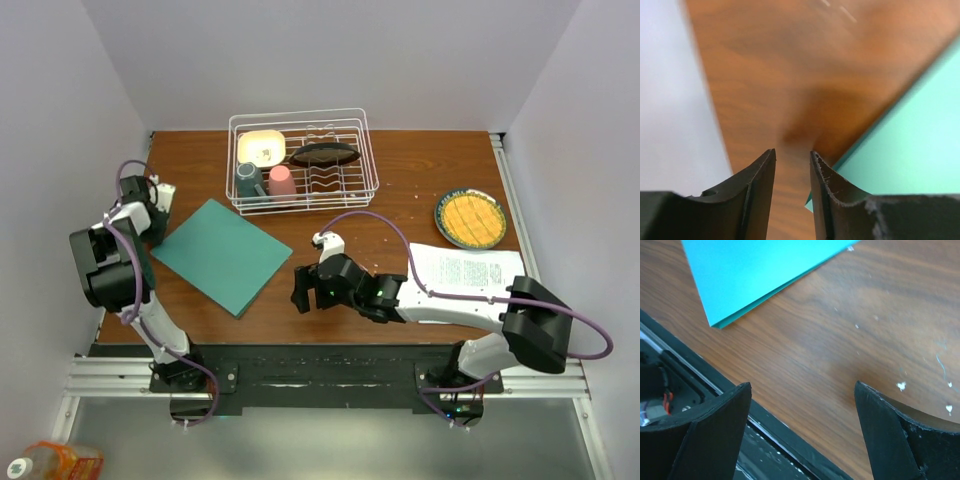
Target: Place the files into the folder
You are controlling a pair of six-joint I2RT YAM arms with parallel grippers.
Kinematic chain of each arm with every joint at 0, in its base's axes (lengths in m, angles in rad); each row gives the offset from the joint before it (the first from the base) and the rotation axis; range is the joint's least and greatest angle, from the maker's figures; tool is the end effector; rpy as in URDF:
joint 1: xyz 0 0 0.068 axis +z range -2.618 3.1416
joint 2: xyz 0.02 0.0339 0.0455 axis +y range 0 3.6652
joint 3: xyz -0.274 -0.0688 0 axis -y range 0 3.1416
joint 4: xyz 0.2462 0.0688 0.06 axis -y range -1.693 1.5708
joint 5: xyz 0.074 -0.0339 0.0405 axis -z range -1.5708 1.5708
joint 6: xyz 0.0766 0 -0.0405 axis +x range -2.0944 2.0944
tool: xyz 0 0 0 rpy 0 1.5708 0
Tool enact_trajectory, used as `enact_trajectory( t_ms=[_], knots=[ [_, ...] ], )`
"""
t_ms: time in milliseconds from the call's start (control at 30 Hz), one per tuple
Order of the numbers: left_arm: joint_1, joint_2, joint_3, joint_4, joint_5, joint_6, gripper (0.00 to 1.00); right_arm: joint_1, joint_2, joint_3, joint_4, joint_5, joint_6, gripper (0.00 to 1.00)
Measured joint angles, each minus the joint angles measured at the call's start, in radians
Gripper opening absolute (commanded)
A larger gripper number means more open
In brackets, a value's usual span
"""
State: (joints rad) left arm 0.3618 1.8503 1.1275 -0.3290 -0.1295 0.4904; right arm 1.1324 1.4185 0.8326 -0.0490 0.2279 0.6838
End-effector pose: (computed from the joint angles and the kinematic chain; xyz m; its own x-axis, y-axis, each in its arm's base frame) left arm 0.3653 0.1488 0.1288 -0.9099 0.1550 -0.3847 0.0200 0.9429 0.3325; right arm 0.1585 0.2972 0.2100 -0.7036 -0.0510 -0.7088 -0.4648 0.7875 0.4048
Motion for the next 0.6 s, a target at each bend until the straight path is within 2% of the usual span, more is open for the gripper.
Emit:
enact_trajectory(
  t_ms=[233,433,600],
  knots=[
    [-0.023,-0.126,-0.115,-0.145,0.149,0.154,0.38,0.0,-0.004,-0.055,-0.011,0.013,0.04,0.88],
    [-0.092,-0.163,-0.139,-0.266,0.248,0.248,0.38,0.0,0.001,-0.06,0.027,-0.003,0.066,0.86],
    [-0.138,-0.171,-0.145,-0.324,0.283,0.294,0.37,0.0,0.091,-0.035,0.095,-0.046,0.113,0.78]
  ],
)
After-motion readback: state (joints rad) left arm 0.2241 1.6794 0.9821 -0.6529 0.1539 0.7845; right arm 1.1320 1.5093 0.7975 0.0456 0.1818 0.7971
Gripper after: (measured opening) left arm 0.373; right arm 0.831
